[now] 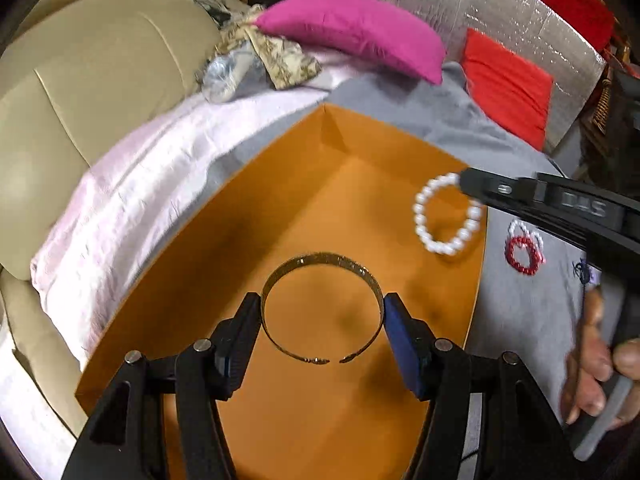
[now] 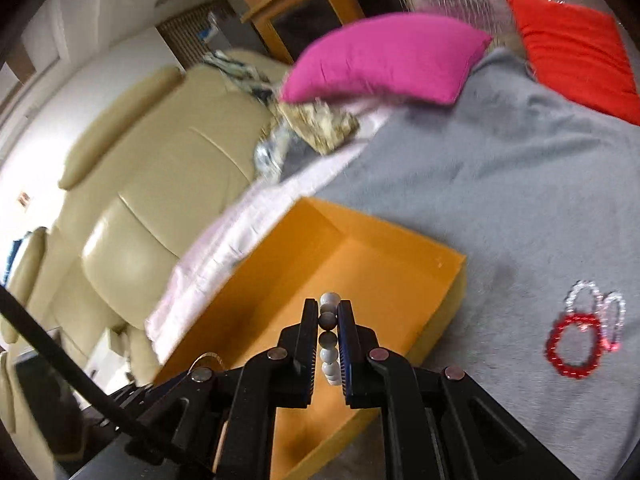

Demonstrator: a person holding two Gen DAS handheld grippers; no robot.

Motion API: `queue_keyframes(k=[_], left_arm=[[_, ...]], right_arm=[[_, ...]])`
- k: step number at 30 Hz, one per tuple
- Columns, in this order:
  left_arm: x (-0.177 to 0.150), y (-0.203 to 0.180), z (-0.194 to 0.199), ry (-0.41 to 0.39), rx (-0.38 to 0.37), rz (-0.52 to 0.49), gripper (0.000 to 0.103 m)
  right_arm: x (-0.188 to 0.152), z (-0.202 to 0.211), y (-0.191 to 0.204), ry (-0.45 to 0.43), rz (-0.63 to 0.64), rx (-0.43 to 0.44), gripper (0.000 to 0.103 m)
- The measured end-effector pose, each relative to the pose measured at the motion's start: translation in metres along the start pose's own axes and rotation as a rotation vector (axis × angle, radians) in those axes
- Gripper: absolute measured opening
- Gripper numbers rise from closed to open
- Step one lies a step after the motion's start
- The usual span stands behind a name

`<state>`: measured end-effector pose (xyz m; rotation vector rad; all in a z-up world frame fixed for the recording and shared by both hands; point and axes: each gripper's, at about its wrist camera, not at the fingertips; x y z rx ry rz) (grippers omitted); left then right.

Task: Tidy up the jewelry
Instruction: 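Carry both bracelets into the orange box and open both tools, then move the right tool to the dark red bangle and close on it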

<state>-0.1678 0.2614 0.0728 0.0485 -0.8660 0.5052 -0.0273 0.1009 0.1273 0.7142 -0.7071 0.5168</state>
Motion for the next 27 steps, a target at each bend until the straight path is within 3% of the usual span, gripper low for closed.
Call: queue_keyframes(k=[4,9,14,22,25,27], left_arm=[[-0.003,-0.011,-0.004,0.045,-0.042,-0.015,0.064],[-0.009,-0.029,-0.009,0.101,-0.159,-0.029,0.065],[-0.013,-0.049,-0.013,0.13,-0.251,-0.03,0.067],[-0.031,-0.099,-0.045,0.225,-0.27,-0.091,0.067],[-0.03,-0.12,-0.049,0.206,-0.226,-0.157,0.068],[-0.029,-0.124,-0.053,0.205,-0.216,-0.142,0.068]], right_arm=[[-0.001,-0.006,-0.011,0.017,-0.035,-0.031,0.011],[0.011,0.031,-0.033,-0.053,-0.036,-0.06,0.013],[0.015,0.088,-0.072,-0.124,-0.041,-0.118,0.033],[0.003,0.216,-0.19,-0.231,-0.176,-0.33,0.035],[-0.009,0.257,-0.239,-0.256,-0.268,-0.404,0.035],[-0.018,0.281,-0.271,-0.273,-0.341,-0.453,0.035]])
Point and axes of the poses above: each gripper's, at about its wrist camera, not at the fingertips, and z roughly against the way its jaws point, y to its left, x to its top, and after that the axes turned 15 degrees about -y, right-handed
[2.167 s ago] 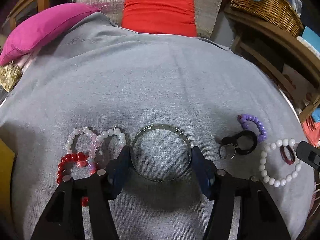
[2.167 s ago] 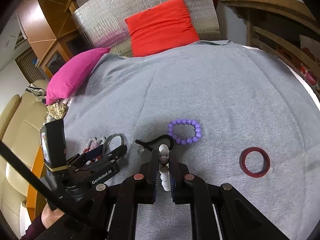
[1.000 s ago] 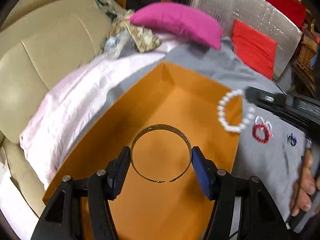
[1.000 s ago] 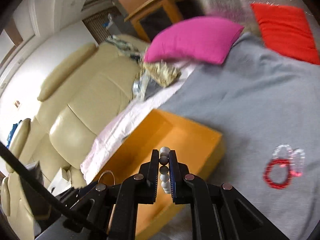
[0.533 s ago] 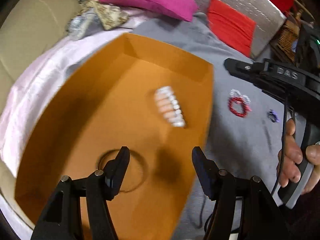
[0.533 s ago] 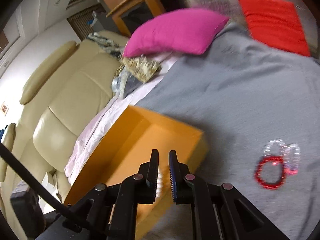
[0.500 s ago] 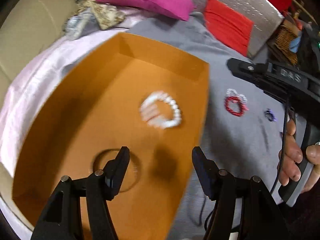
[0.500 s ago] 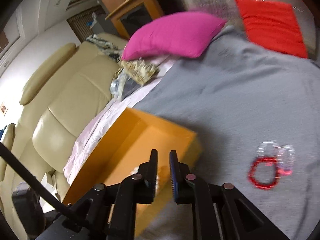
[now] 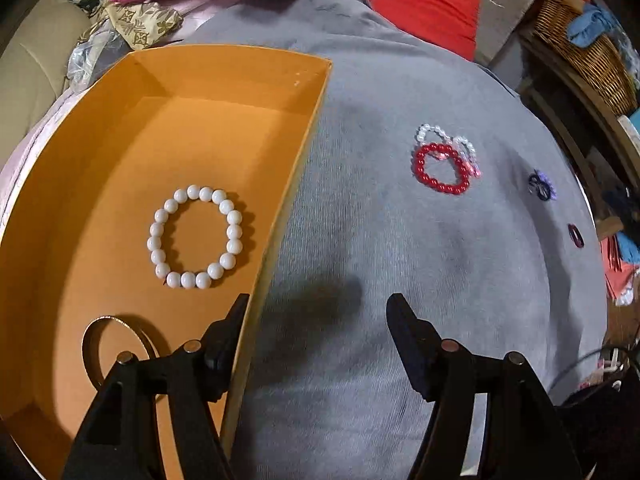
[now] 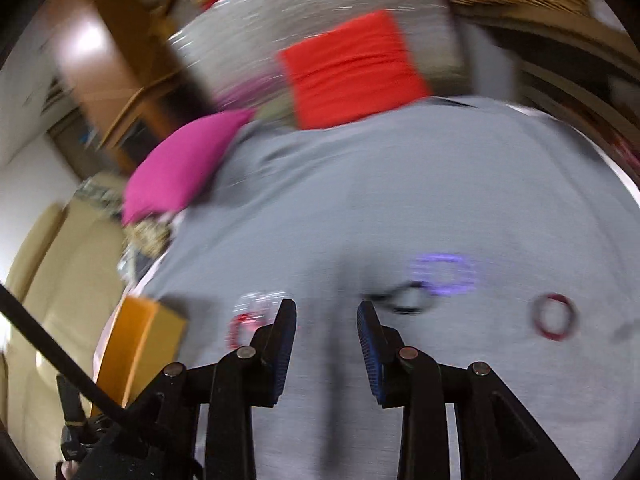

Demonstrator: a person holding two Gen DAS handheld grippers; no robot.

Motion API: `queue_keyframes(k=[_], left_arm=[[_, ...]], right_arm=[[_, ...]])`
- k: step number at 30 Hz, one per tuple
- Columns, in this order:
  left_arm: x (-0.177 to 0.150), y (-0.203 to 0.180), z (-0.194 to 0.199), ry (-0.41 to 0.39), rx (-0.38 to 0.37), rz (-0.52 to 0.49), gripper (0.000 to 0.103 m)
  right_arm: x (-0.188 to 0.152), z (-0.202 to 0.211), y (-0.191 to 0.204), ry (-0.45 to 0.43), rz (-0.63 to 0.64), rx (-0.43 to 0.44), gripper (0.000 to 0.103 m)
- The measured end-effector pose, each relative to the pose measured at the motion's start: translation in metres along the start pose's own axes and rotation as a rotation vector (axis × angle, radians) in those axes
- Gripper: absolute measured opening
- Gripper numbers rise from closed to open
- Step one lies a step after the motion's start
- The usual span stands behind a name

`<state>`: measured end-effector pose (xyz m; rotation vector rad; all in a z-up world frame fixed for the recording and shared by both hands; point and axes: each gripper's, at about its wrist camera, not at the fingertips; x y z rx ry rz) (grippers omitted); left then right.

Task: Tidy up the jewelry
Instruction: 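Move the right tool to the dark red bangle and close on it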

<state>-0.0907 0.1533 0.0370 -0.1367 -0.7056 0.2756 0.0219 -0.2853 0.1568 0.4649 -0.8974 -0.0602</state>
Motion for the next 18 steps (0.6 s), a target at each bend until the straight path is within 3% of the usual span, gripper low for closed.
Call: queue_keyframes(k=[8,12,16,18], left_arm=[[0.013,-0.008,-0.014,-0.001,0.04,0.035,0.068],[0.023,-0.02,-0.01,-0.041,0.032,0.005,0.068],[0.029,-0.029,-0.012,-0.035,0.079,-0.027,0.068],[0.034,-0.033,-0.003,-0.073,0.096,-0.031,0.069]], right_arm=[[0.01,0.004,-0.105,0.006,-0.22,-0.14,0.035],[0.011,0.0,-0.129,0.032,-0.221,-0.237,0.035],[0.008,-0.01,-0.147,0.087,-0.213,-0.293,0.035],[0.007,-0.02,-0.151,0.111,-0.183,-0.329,0.035]])
Point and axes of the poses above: each gripper's, at about its wrist camera, not at the fingertips, and z roughly against the way its jaws point, y to its left, x to its top, and after that the axes turned 15 degrees about -y, right-handed
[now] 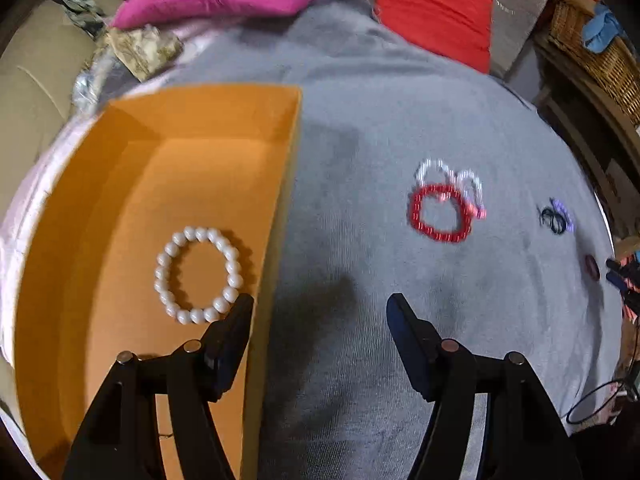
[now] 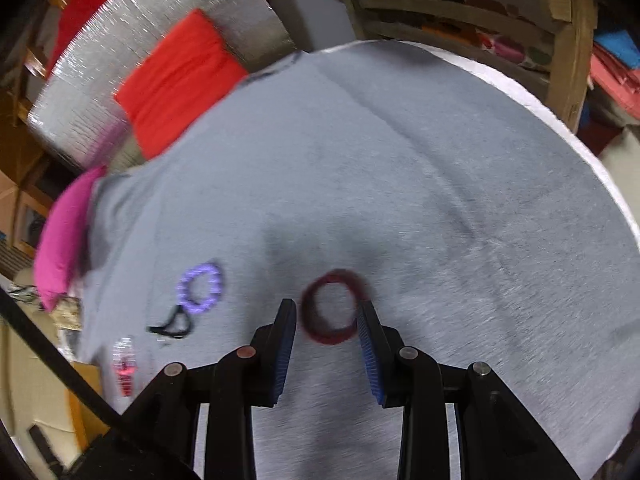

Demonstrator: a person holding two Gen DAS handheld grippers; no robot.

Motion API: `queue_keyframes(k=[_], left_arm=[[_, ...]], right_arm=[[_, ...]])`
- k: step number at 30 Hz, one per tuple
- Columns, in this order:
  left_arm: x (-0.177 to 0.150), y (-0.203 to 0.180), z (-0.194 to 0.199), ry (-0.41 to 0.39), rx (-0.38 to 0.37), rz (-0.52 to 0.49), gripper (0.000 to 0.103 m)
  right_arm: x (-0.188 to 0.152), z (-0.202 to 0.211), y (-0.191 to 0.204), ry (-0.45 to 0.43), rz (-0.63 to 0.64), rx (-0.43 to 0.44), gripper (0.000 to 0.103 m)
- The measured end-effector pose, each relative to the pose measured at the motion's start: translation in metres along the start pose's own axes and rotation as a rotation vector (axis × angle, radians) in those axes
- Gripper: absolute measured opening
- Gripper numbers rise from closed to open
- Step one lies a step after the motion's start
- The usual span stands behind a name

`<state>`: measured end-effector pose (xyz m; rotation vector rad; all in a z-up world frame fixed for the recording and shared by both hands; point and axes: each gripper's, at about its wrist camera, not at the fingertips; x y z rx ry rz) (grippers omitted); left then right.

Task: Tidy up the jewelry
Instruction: 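Move the right tool to the dark red bangle and close on it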

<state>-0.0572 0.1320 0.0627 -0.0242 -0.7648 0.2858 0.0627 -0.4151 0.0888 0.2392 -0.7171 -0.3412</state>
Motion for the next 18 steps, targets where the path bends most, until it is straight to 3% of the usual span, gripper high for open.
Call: queue_keyframes(k=[5,7,8,11,15,18], left_arm=[[0.013,-0.019,0.029,-0.174,0.035,-0.077,0.07],[0.015,-0.04,0.027,-0.223,-0.005,-0.127,0.07],[0.015,-0.049,0.026,-0.23,-0.022,-0.145,0.07],[0.014,-0.082,0.018,-0.232,-0.114,-0.195,0.07],[0.017,-0.127,0.003,-0.208,-0.244,-0.214,0.07],[0.017,-0.168,-0.018,-0.16,-0.315,-0.215,0.07]], right_arm=[[-0.005,-0.027,0.007,0.039,0.088,-0.046,0.035],[-0.006,-0.025,0.017,0.013,0.142,-0.064,0.016],[-0.007,-0.025,0.023,0.013,0.174,-0.07,0.005],[-0.008,-0.016,0.037,-0.036,0.21,-0.094,0.005],[0.006,0.008,0.038,-0.102,0.117,0.015,0.005],[0.013,0.013,0.028,-0.085,0.043,0.078,0.005]])
Point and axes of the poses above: each gripper's, at about its wrist camera, not at the fingertips, and z roughly against the way its jaws point, y to its left, x to its top, and after that the axes turned 15 degrees about -y, right-handed
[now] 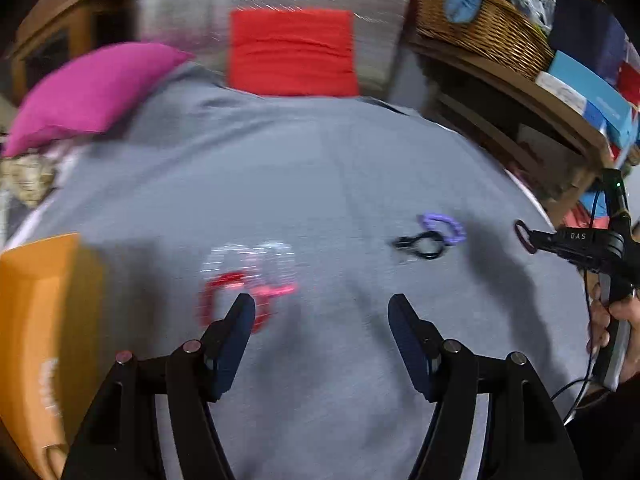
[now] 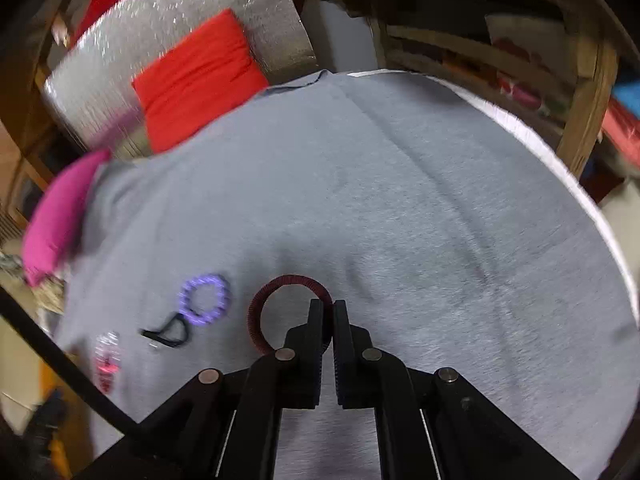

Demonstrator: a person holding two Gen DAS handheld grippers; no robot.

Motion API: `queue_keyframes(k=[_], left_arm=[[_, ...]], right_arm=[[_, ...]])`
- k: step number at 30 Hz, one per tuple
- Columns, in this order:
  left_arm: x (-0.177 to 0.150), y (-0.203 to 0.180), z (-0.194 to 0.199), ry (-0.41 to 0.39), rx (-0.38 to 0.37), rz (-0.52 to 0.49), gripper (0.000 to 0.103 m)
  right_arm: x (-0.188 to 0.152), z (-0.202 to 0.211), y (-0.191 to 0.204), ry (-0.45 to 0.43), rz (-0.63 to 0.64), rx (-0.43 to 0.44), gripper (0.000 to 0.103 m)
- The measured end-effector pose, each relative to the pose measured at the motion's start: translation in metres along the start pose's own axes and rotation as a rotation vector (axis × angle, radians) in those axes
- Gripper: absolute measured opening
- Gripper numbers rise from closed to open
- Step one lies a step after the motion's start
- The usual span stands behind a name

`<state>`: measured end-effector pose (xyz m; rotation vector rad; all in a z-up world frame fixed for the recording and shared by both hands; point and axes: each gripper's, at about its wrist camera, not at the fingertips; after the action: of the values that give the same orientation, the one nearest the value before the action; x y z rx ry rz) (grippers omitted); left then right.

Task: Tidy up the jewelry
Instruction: 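Move the right tool to the dark red bangle and close on it, then close the left tool on the red bead bracelet while the right tool holds the bangle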

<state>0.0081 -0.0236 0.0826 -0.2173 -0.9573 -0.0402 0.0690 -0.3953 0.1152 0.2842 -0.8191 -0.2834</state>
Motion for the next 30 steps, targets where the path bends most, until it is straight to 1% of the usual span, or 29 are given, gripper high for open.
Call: queue_keyframes(k=[2,5,6,7,9,10,11,13,15,17,19,20,23,25,27,28,30], left_arm=[[0.001,-0.013,-0.021,0.031,-0.039,0.015,0.07],[0.006,-0.026,-0.052,0.081,-0.083,0.061,0.07],[0.008,-0.028,-0.061,0.109,-0.088,0.074,0.07],[0.011,-0.026,-0.064,0.122,-0.072,0.085,0.07],[0.017,-0.017,-0.059,0.094,-0.034,0.09,0.07],[0.018,-0.01,-0.054,0.081,-0.004,0.076,0.07],[0.019,-0.001,-0.048,0.073,0.044,0.061,0.07],[0.017,0.017,-0.039,0.064,0.112,0.039,0.07],[0.01,0.036,-0.035,0.091,0.173,0.003,0.07],[0.002,0.05,-0.033,0.113,0.21,-0.005,0.069],[-0.003,0.059,-0.034,0.138,0.229,-0.006,0.065],[-0.005,0.062,-0.035,0.143,0.223,-0.005,0.061],[-0.005,0.061,-0.036,0.132,0.206,-0.007,0.06],[-0.004,0.057,-0.039,0.129,0.23,-0.058,0.06],[-0.007,0.056,-0.038,0.135,0.275,-0.097,0.06],[-0.008,0.06,-0.042,0.151,0.287,-0.084,0.06],[-0.008,0.067,-0.043,0.16,0.249,-0.015,0.06]], right_arm=[[0.002,-0.002,-0.003,0.022,-0.042,0.037,0.005],[0.003,-0.009,-0.011,0.044,-0.064,0.05,0.005],[0.004,-0.011,-0.011,0.05,-0.077,0.061,0.005],[0.004,-0.015,-0.013,0.052,-0.083,0.066,0.005],[0.005,-0.015,-0.008,0.05,-0.076,0.074,0.005],[-0.001,-0.009,-0.007,0.047,-0.063,0.086,0.005],[-0.001,-0.008,-0.004,0.045,-0.055,0.096,0.005],[-0.005,-0.011,0.002,0.05,-0.05,0.113,0.005],[-0.01,-0.01,0.005,0.066,-0.051,0.132,0.005],[-0.015,-0.01,0.012,0.082,-0.04,0.15,0.005],[-0.021,-0.011,0.019,0.082,-0.009,0.146,0.005],[-0.023,-0.011,0.02,0.083,-0.003,0.145,0.005],[-0.03,-0.014,0.027,0.101,0.001,0.153,0.005],[-0.032,-0.015,0.031,0.108,0.01,0.159,0.005],[-0.036,-0.016,0.036,0.113,0.022,0.166,0.005],[-0.037,-0.016,0.039,0.115,0.028,0.169,0.005],[-0.04,-0.017,0.044,0.117,0.043,0.171,0.005]])
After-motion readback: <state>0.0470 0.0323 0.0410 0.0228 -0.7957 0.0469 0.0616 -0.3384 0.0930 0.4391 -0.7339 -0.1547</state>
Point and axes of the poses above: each gripper's, at about its wrist camera, not at the fingertips, and z roughly against the way its jaws point, y to its left, x to its top, and after that the axes turned 15 degrees about -y, right-handed
